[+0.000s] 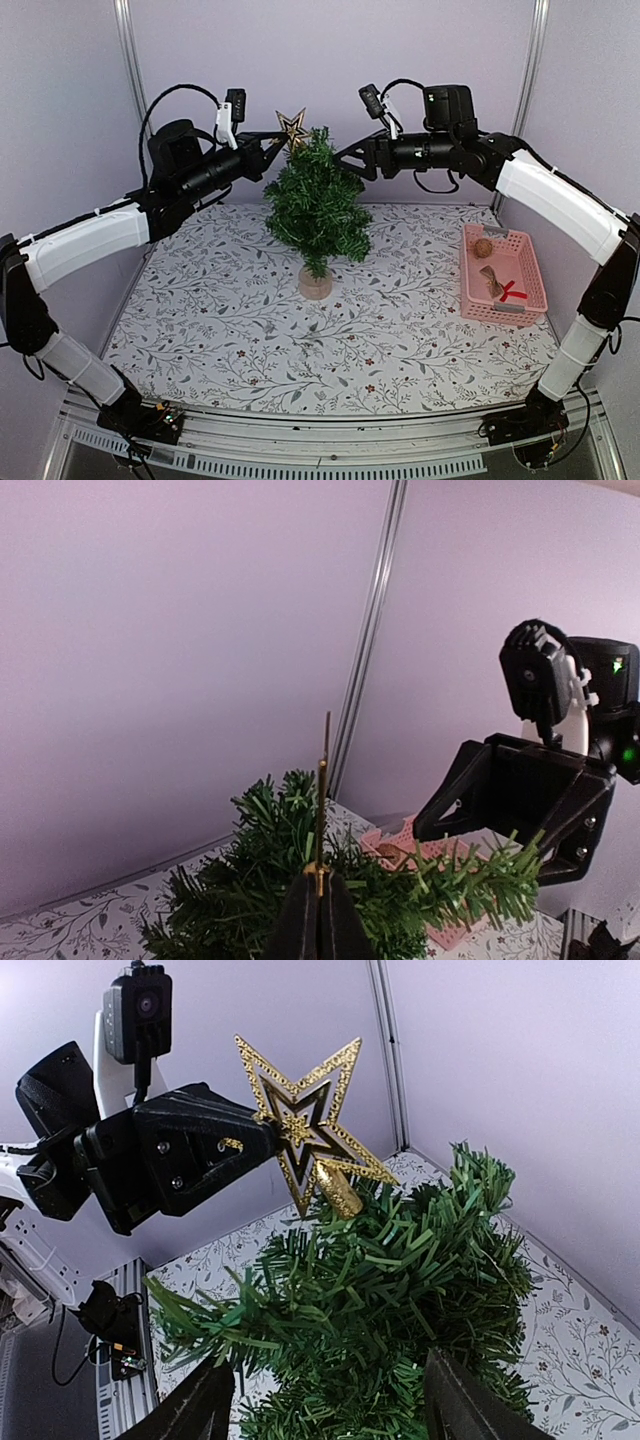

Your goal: Decorate the small christmas tree

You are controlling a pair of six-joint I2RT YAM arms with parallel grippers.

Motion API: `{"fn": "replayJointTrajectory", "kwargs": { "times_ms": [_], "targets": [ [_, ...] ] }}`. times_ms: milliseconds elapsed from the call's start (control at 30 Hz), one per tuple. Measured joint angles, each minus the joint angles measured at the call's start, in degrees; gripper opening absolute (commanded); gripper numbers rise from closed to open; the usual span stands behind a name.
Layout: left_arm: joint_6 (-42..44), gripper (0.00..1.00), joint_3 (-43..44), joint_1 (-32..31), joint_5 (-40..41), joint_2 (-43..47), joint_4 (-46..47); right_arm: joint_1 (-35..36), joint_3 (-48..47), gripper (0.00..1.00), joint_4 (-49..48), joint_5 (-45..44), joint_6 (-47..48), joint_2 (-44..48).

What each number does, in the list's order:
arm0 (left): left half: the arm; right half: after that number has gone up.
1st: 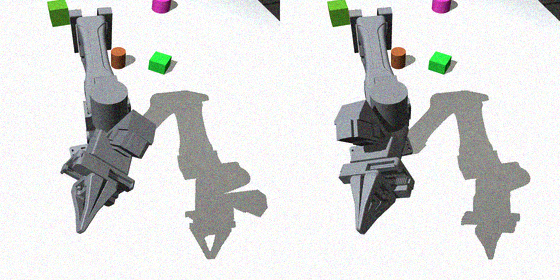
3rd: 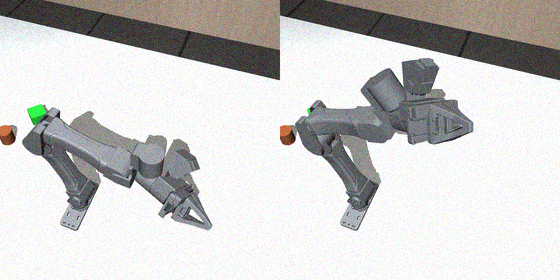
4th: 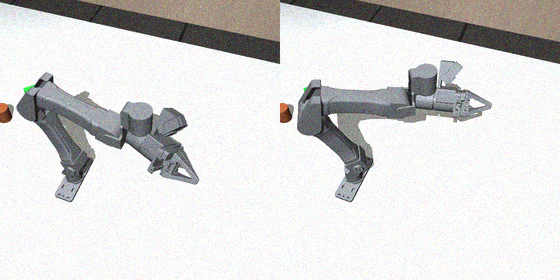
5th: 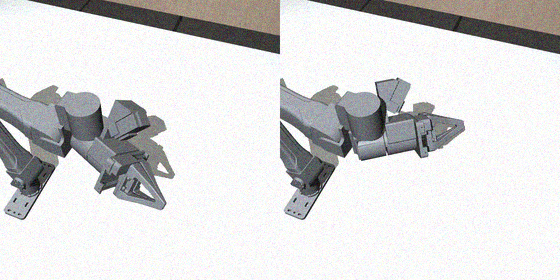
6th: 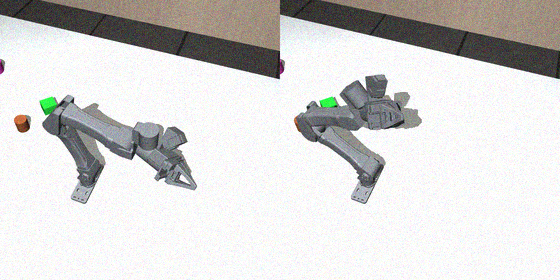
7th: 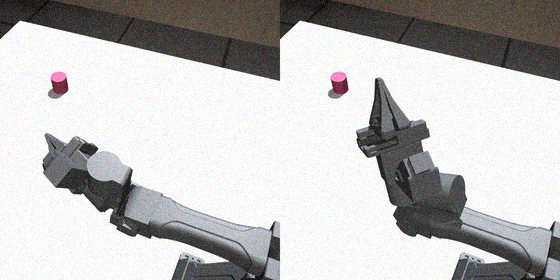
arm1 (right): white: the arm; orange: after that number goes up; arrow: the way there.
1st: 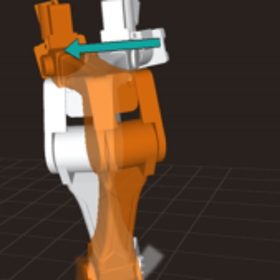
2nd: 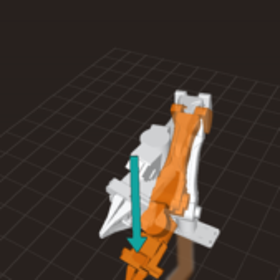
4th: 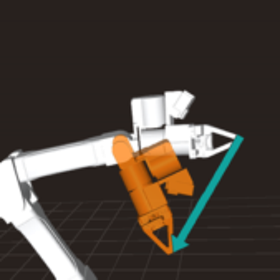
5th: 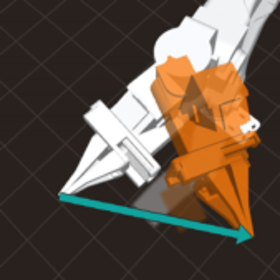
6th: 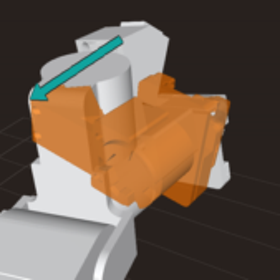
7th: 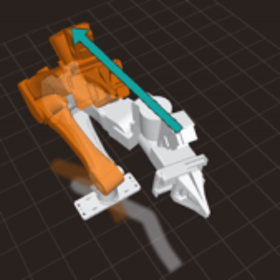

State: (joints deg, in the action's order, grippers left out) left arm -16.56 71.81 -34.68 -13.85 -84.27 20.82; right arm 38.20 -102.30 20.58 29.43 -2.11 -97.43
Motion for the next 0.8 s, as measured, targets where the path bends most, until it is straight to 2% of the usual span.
{"fn": "replayJointTrajectory", "kwargs": {
  "times_ms": [133,500,700,800],
  "targets": [
    [-0.02,0.02,0.0,0.33,-0.31,-0.24,0.13,0.0,-0.72,0.68,0.02,0.28,0.02,-0.52],
    [-0.09,0.2,0.0,1.38,-0.57,-0.22,-1.36,0.0,-1.6,0.68,0.0,0.37,0.02,-1.11],
    [-0.02,0.33,0.0,1.62,-0.55,-0.2,-2.4,0.0,-1.68,0.69,0.0,0.74,0.02,-1.31],
    [0.02,0.45,0.0,1.75,-0.52,-0.13,-2.71,0.0,-1.68,0.69,0.02,0.9,0.04,-1.31]
  ]
}}
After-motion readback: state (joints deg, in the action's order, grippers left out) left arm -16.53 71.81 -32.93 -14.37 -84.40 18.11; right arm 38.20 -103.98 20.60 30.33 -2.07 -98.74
